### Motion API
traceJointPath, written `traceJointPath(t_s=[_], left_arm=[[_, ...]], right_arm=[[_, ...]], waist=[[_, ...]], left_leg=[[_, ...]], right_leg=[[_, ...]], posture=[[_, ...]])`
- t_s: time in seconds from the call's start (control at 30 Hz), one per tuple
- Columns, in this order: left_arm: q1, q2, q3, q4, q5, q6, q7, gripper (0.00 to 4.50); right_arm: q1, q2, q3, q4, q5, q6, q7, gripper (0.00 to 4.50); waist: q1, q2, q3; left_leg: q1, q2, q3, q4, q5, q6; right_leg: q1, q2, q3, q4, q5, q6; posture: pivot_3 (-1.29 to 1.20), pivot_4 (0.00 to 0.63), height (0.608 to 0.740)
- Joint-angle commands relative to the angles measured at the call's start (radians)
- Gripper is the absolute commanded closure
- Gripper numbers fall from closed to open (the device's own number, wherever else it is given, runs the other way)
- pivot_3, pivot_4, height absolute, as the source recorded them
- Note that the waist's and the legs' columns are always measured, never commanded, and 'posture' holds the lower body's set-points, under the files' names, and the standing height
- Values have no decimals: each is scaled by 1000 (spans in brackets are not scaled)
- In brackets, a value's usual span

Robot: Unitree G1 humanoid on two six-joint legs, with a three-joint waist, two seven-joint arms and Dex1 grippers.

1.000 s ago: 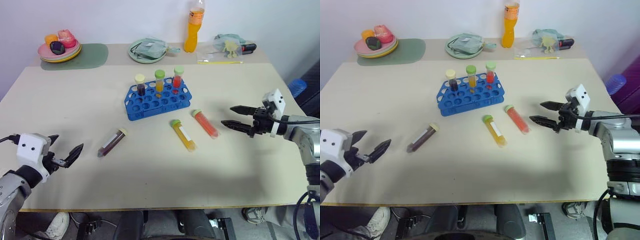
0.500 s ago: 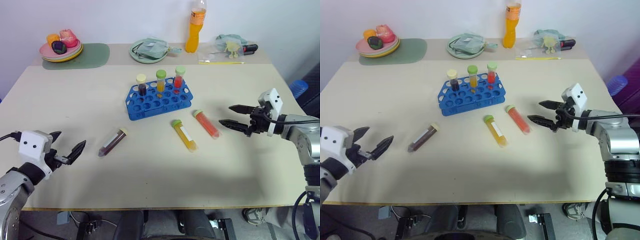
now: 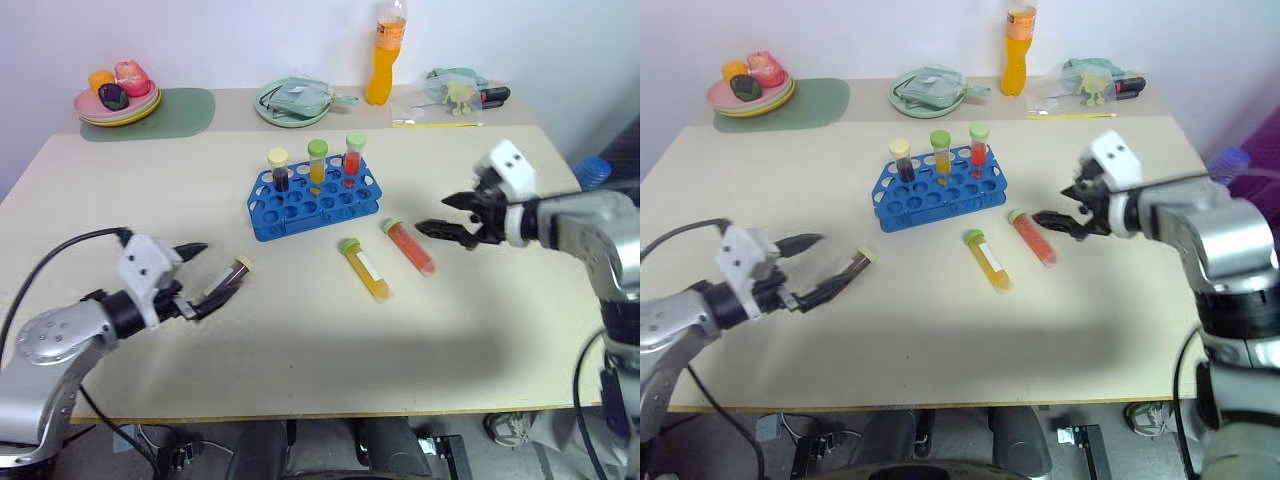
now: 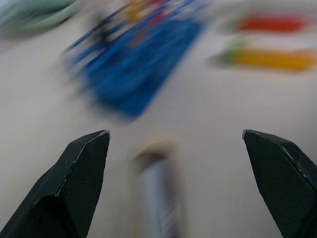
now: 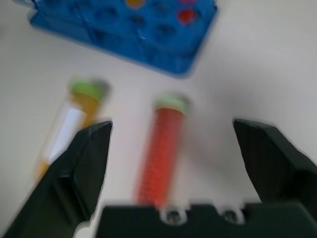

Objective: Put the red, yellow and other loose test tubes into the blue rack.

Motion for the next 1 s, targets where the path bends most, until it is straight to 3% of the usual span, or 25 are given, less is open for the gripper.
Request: traceJointPath(t_s=[0.03,0.23,0.7,0.8,0.97,1.0], left_arm=[[-34,10,-89,-59,-3,1,-22,58],[-31,-7,-172,-72,18,-15,-21,58],[80,-35,-179,-110,58,-63,18,58],[88,-34,-173,-112,60,-65,20,0],[86,-30,-156,-109,52,-61,16,0],[86,-29,-153,-108,50,-60,15,0]], right_arm=[[-117,77,52,36,-25,259,-115,206],[-214,130,167,109,-54,333,-197,206],[-245,192,246,301,-83,283,-234,206],[-244,194,250,311,-83,278,-233,1069],[-253,190,242,293,-83,284,-234,3605],[-260,190,229,286,-78,290,-232,3605]], waist=[[2,0,0],[3,0,0],[0,0,0],[1,0,0],[0,0,0],[0,0,0]], left_leg=[[-1,0,0,0,0,0],[-14,-2,1,3,0,0],[-13,-2,2,9,1,0],[-13,-2,1,11,1,0],[-13,-2,1,12,1,0],[-13,-1,1,12,1,0]], right_leg=[[-1,0,0,0,0,0],[-17,-1,0,8,0,0],[-16,2,-1,15,0,0],[-16,3,-1,15,0,0],[-16,4,-1,17,0,0],[-16,4,-1,17,0,0]], posture=[[0,150,729],[0,150,729],[0,150,729],[0,150,729],[0,150,729],[0,150,729]])
